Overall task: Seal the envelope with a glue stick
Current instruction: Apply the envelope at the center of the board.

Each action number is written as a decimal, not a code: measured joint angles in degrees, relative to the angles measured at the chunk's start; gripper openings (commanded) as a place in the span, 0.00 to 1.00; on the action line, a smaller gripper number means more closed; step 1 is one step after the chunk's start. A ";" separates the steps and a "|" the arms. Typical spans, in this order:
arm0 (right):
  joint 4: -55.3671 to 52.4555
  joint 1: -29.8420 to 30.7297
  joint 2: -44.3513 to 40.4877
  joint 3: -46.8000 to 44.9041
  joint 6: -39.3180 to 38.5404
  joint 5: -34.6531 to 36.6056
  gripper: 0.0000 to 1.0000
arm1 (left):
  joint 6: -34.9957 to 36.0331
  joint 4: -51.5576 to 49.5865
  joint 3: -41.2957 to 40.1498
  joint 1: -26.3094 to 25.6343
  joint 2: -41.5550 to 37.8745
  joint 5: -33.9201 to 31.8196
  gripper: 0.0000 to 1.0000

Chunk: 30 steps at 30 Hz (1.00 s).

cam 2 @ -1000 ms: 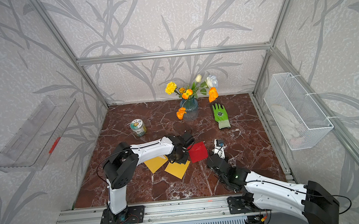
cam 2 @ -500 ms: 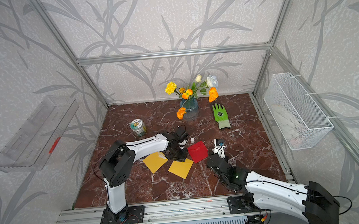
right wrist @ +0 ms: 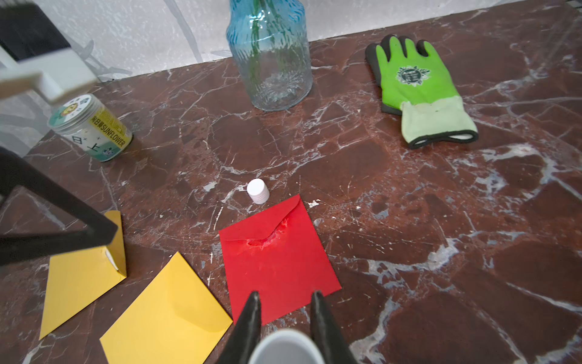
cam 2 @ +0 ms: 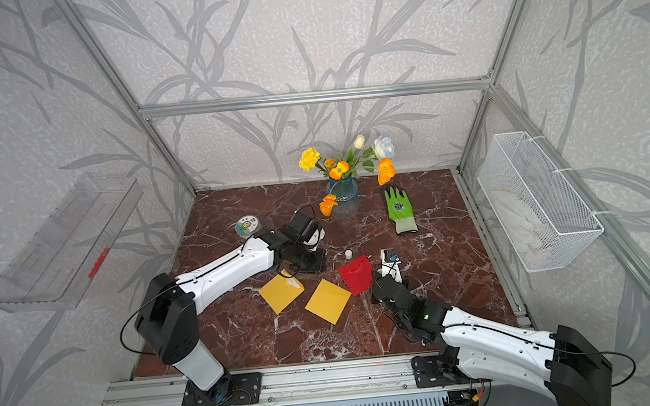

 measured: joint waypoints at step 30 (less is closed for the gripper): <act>35.54 9.18 56.39 33.99 -14.71 -17.20 0.00 | -12.63 24.68 -34.67 24.48 -13.88 0.61 0.07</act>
